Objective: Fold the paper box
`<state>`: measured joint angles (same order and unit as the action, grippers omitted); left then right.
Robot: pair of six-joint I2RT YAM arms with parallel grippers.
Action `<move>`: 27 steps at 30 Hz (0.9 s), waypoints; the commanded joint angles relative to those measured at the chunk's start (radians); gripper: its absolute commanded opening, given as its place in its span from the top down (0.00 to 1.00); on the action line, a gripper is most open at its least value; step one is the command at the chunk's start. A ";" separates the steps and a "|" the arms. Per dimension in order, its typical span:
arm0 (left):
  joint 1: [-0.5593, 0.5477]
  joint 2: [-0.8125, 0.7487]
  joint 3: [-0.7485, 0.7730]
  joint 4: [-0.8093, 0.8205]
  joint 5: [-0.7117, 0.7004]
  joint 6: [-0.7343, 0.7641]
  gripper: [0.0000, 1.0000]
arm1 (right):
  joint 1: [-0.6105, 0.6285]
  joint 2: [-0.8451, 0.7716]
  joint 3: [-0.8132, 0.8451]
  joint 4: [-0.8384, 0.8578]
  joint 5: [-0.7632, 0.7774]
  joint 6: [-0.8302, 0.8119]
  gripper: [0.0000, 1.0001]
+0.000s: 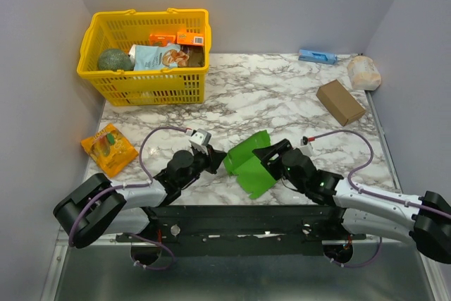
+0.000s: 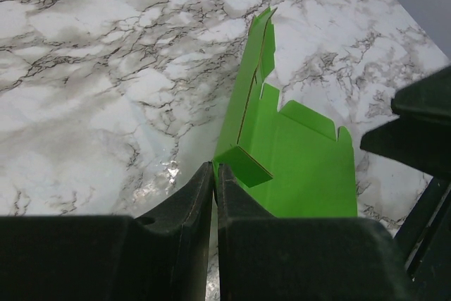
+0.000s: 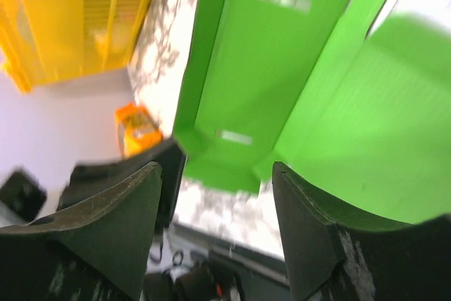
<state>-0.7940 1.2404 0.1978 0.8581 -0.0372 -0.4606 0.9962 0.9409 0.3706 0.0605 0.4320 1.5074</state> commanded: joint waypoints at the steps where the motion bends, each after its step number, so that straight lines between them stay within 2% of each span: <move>1: -0.005 -0.021 -0.018 -0.011 -0.029 0.022 0.84 | -0.085 0.068 0.074 0.058 -0.056 -0.091 0.28; 7: -0.005 -0.025 -0.017 -0.014 -0.023 0.045 0.84 | -0.140 0.196 0.149 0.156 -0.146 -0.133 0.28; 13: -0.007 -0.042 -0.020 -0.027 -0.026 0.056 0.85 | -0.162 0.315 0.191 0.179 -0.160 -0.130 0.31; 27: -0.020 -0.052 -0.015 -0.045 -0.041 0.085 0.85 | -0.212 0.459 0.231 0.229 -0.196 -0.133 0.37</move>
<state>-0.8036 1.2106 0.1932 0.8204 -0.0395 -0.4053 0.8009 1.3628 0.5743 0.2558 0.2527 1.3865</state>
